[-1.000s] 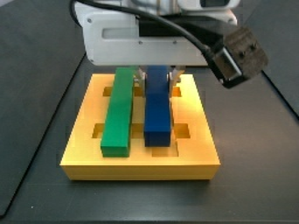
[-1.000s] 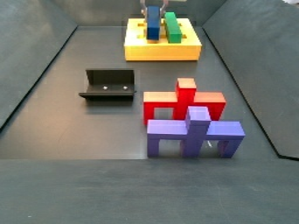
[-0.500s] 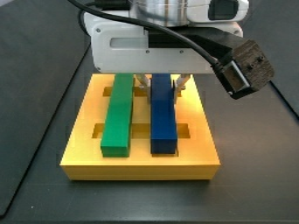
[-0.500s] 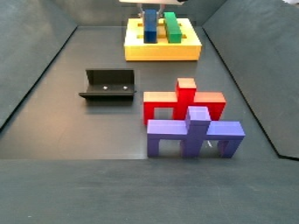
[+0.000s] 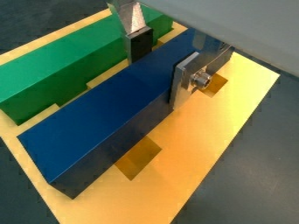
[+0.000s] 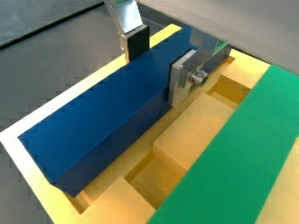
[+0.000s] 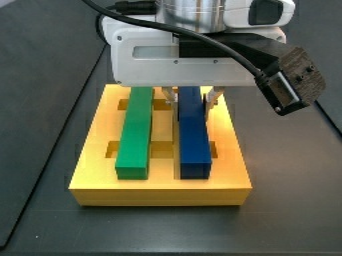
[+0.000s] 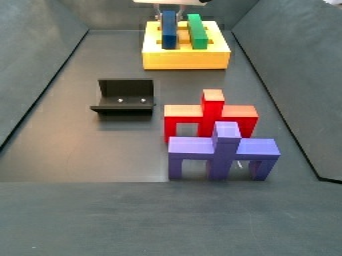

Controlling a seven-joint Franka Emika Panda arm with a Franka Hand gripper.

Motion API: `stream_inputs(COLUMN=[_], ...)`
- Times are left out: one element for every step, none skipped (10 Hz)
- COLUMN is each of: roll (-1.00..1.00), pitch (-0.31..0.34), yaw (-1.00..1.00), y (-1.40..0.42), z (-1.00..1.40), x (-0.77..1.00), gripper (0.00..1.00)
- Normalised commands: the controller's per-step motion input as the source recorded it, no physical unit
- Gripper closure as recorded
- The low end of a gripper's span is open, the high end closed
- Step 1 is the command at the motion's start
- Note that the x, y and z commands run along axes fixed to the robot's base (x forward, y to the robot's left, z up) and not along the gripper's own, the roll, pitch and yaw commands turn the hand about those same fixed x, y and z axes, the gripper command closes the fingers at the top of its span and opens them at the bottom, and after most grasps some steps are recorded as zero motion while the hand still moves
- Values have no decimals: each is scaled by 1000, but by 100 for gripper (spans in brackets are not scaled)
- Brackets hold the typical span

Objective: Pick up the blue object. Move up. Move to above the board. Insert the blue object.
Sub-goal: Insert the blue object.

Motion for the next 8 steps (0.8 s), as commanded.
stream_inputs(roll=[136, 141, 130, 150, 80, 59, 0, 0], pitch=[0, 0, 0, 0, 0, 0, -20, 0], yaw=[46, 34, 0, 11, 54, 6, 0, 0], y=[3, 51, 77, 54, 26, 0, 0, 0], z=[-254, -214, -229, -220, -229, -200, -149, 0], x=[-109, -254, -311, -306, -89, 0, -9, 0], gripper=[100, 100, 100, 100, 100, 100, 100, 100])
